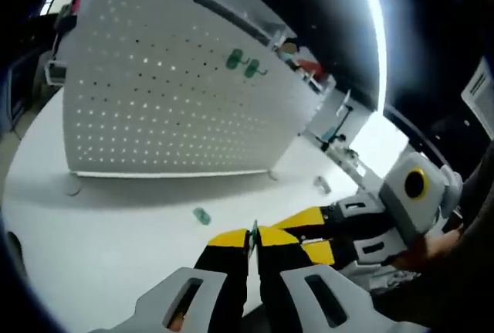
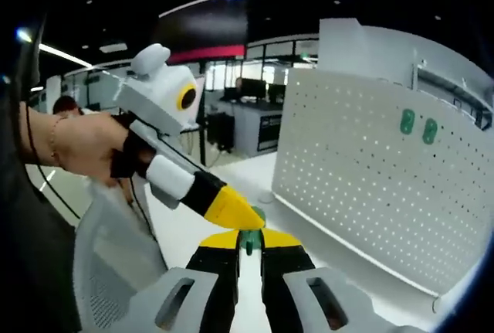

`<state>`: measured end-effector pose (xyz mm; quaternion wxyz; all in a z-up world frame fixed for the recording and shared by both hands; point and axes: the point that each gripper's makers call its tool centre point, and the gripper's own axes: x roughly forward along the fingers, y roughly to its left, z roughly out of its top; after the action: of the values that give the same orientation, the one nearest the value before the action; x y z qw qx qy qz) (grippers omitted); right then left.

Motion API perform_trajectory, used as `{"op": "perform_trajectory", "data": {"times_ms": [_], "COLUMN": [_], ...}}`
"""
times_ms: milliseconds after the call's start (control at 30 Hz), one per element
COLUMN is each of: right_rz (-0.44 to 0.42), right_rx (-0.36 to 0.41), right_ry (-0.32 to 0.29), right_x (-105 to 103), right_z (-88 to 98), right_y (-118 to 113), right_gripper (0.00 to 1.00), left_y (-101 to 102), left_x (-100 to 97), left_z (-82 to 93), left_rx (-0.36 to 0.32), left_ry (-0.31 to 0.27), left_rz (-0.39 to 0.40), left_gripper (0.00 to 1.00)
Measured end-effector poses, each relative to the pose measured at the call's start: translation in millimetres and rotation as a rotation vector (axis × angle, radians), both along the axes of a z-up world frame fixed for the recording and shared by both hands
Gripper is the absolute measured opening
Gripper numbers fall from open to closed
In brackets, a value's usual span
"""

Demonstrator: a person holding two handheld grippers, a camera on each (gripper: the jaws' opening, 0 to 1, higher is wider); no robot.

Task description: Insert the hook assembly into the mounting plate slot until the hook locks in place.

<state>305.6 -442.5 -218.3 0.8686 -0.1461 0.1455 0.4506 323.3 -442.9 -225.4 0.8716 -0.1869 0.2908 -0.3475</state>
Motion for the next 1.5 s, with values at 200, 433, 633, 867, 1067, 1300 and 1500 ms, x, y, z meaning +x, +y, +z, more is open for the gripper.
{"op": "perform_trajectory", "data": {"times_ms": [200, 433, 633, 867, 1067, 1300, 1500], "right_rz": [-0.008, -0.023, -0.026, -0.052, -0.056, -0.088, -0.121], "right_rx": [0.002, 0.013, 0.024, 0.057, 0.063, 0.086, 0.102], "right_ry": [-0.009, -0.003, 0.013, 0.073, 0.092, 0.111, 0.114], "right_x": [1.3, 1.0, -0.4, 1.0, 1.0, 5.8, 12.6], "right_z": [1.4, 2.2, 1.2, -0.9, -1.6, 0.0, 4.6], "right_y": [-1.6, -0.4, -1.3, -3.2, -3.4, -9.4, -19.3], "right_gripper": [0.03, 0.01, 0.00, 0.00, 0.00, 0.00, 0.00], "left_y": [0.1, 1.3, 0.6, 0.1, -1.7, 7.6, 12.4], "left_x": [-0.9, -0.3, -2.0, -1.4, -1.9, 5.2, 6.7], "left_z": [1.2, 1.1, -0.1, -0.4, 1.8, 8.9, 8.9], "left_rx": [-0.048, -0.055, -0.059, -0.016, 0.032, -0.009, 0.013], "left_ry": [0.030, 0.038, 0.047, -0.015, -0.069, -0.080, -0.093], "left_rz": [0.008, 0.023, 0.020, -0.007, -0.033, 0.019, 0.037], "left_gripper": [0.02, 0.02, 0.02, 0.04, 0.05, 0.13, 0.24]}}
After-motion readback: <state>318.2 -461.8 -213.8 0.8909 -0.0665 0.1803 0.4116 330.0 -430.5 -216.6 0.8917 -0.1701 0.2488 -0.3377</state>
